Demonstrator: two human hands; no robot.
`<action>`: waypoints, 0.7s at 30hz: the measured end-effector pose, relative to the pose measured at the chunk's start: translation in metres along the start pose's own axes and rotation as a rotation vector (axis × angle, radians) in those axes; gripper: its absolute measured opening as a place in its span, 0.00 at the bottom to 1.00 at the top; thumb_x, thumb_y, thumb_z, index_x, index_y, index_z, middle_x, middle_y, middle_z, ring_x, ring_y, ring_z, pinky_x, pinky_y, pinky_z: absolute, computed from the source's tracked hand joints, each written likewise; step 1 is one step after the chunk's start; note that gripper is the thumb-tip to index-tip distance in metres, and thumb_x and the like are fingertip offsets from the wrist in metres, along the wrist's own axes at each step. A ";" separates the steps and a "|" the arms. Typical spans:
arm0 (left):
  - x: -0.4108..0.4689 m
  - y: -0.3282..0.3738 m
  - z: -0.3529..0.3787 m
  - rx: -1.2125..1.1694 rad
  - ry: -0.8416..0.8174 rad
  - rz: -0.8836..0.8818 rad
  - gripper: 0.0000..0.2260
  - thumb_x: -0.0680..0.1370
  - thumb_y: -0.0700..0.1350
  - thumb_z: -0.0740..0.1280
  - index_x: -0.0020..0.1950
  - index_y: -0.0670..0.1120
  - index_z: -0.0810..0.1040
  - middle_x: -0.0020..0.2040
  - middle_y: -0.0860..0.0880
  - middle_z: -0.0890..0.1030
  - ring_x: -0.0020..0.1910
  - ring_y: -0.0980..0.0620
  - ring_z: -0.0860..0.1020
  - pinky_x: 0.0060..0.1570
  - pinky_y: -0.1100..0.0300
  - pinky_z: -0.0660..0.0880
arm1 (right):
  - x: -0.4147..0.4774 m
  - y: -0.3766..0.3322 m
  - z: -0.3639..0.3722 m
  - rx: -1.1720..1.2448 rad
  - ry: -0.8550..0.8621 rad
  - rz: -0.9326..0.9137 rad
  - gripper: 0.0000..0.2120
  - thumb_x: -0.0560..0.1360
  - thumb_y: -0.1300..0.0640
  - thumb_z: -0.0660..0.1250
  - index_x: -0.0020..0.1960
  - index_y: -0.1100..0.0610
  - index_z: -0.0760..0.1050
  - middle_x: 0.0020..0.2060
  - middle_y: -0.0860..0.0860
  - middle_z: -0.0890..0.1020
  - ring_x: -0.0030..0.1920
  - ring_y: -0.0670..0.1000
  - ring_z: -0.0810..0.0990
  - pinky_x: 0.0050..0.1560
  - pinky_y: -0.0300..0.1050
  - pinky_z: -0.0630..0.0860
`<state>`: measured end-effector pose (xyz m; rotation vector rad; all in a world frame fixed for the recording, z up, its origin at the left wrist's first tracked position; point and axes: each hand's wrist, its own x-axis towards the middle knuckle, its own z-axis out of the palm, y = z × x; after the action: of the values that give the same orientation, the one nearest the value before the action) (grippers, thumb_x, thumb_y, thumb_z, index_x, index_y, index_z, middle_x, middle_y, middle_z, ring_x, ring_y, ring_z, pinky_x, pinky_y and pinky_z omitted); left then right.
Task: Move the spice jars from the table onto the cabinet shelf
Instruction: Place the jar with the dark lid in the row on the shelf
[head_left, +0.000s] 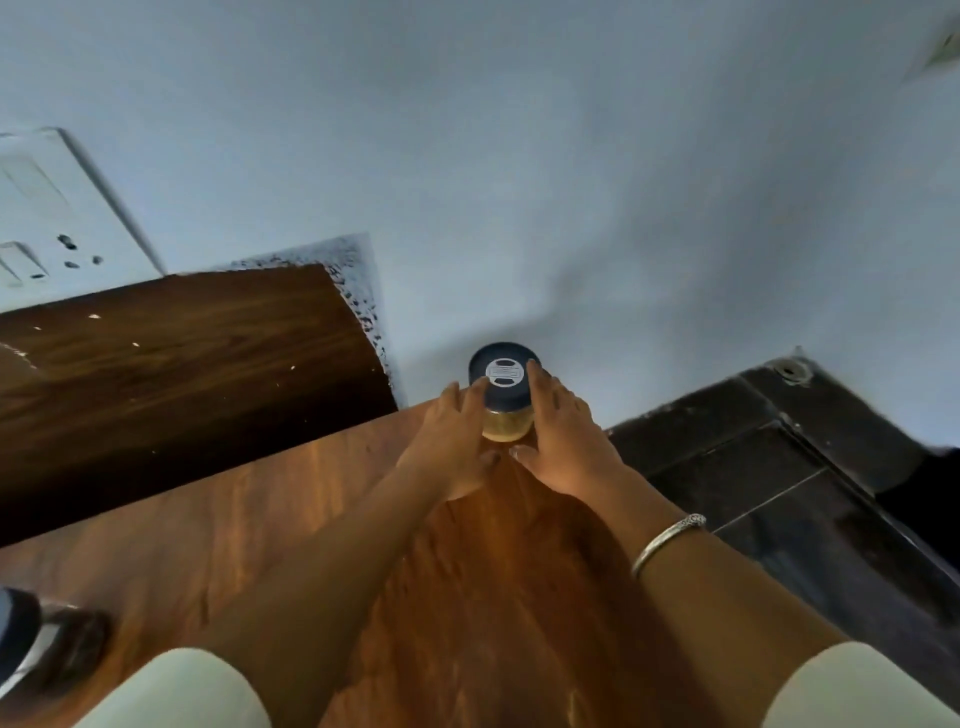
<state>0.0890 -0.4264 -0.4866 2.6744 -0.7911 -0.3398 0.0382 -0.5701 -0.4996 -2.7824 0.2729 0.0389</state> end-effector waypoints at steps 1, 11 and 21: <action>0.004 -0.002 0.003 -0.013 -0.025 -0.015 0.41 0.74 0.50 0.68 0.77 0.52 0.43 0.77 0.41 0.51 0.77 0.42 0.47 0.73 0.46 0.54 | 0.005 0.001 0.006 0.019 -0.010 -0.003 0.47 0.73 0.43 0.67 0.77 0.49 0.36 0.77 0.57 0.53 0.75 0.61 0.56 0.72 0.55 0.62; 0.015 0.002 0.019 -0.160 0.273 0.025 0.13 0.76 0.41 0.65 0.59 0.45 0.68 0.60 0.45 0.75 0.56 0.46 0.76 0.50 0.55 0.74 | 0.010 0.005 0.021 0.097 0.270 -0.068 0.17 0.79 0.53 0.60 0.67 0.54 0.65 0.60 0.56 0.78 0.59 0.57 0.77 0.55 0.48 0.77; -0.033 -0.012 -0.007 -0.249 0.321 0.084 0.09 0.77 0.43 0.66 0.55 0.43 0.72 0.58 0.45 0.72 0.51 0.53 0.71 0.39 0.73 0.64 | -0.040 -0.016 0.011 0.167 0.389 -0.126 0.14 0.77 0.49 0.64 0.59 0.54 0.71 0.51 0.52 0.82 0.49 0.52 0.80 0.45 0.47 0.81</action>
<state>0.0702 -0.3973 -0.4801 2.3719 -0.7071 0.0141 0.0026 -0.5440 -0.5019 -2.6140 0.1844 -0.5341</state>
